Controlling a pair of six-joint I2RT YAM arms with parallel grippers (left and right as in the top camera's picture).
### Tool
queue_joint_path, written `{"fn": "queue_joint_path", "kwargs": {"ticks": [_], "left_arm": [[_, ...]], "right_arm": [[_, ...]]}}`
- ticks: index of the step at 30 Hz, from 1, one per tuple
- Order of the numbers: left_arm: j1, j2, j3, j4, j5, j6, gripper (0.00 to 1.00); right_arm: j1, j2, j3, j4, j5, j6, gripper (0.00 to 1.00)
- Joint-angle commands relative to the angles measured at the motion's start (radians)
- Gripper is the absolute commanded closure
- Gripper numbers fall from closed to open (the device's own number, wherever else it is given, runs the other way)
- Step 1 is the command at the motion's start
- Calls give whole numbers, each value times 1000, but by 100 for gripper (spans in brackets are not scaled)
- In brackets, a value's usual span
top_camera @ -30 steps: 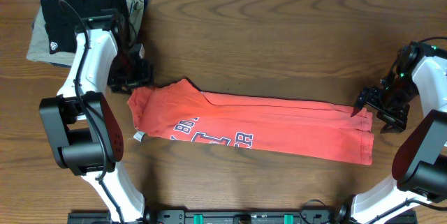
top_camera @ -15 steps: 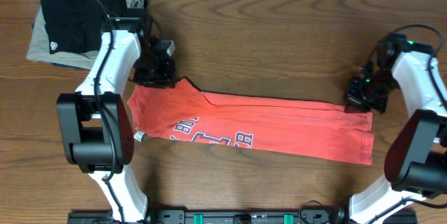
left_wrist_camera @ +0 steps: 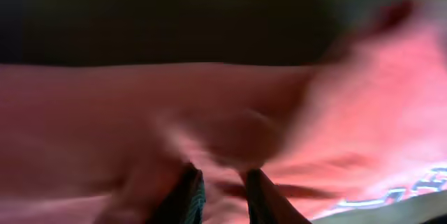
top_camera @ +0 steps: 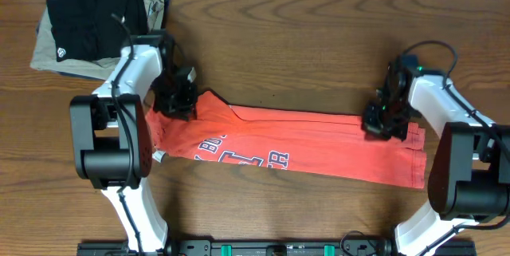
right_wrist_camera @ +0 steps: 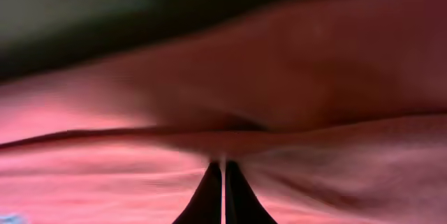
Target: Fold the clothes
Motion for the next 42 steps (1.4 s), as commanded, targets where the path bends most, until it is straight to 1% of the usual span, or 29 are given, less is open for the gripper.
{"fn": "queue_joint_path", "kwargs": {"ticks": [1, 3, 7, 11, 15, 18, 21, 24, 26, 27, 28, 29, 30, 31, 34, 35, 38, 42], "left_arm": [[61, 29, -57, 11, -27, -14, 77], [97, 29, -87, 33, -27, -32, 77], [172, 29, -105, 43, -28, -50, 77], [244, 29, -105, 42, -28, -83, 80], [305, 26, -105, 39, -27, -109, 80], [348, 19, -105, 32, -27, -109, 80], [381, -8, -105, 24, -27, -109, 81], [389, -58, -105, 16, -18, -109, 81], [385, -101, -105, 16, 25, -106, 81], [380, -122, -105, 16, 64, -89, 81], [376, -147, -105, 17, 117, -66, 81], [370, -172, -105, 18, 161, -53, 76], [365, -192, -105, 21, 183, -52, 68], [360, -212, -105, 24, 194, -52, 57], [347, -257, -105, 35, 195, -52, 30], [344, -264, -105, 36, 195, -52, 25], [341, -266, -105, 35, 195, -53, 21], [332, -266, -105, 32, 195, -56, 18]], "right_arm": [[-25, -6, -62, 23, 84, 63, 97], [-44, -6, -78, 35, 93, 65, 97], [-55, -6, -79, 90, 92, 15, 94], [-44, -6, -79, 182, 92, -7, 91], [-33, -2, -76, 262, 122, -23, 83], [-32, -2, -58, 255, 121, -41, 83], [-32, -2, 12, 168, 117, -59, 81], [-37, -3, 122, 45, 118, -63, 72], [-51, -3, 213, -44, 122, -70, 65], [-61, -3, 259, -84, 121, -69, 58], [-71, -3, 295, -114, 120, -70, 41], [-85, -3, 341, -154, 119, -75, 18], [-96, -3, 365, -177, 119, -91, 7], [-109, -3, 385, -195, 119, -104, 1], [-161, -2, 392, -210, 118, -107, 1], [-184, 0, 379, -206, 113, -107, 1], [-239, 0, 309, -160, 55, -112, 1], [-275, 0, 175, -76, -88, -198, 1]]}}
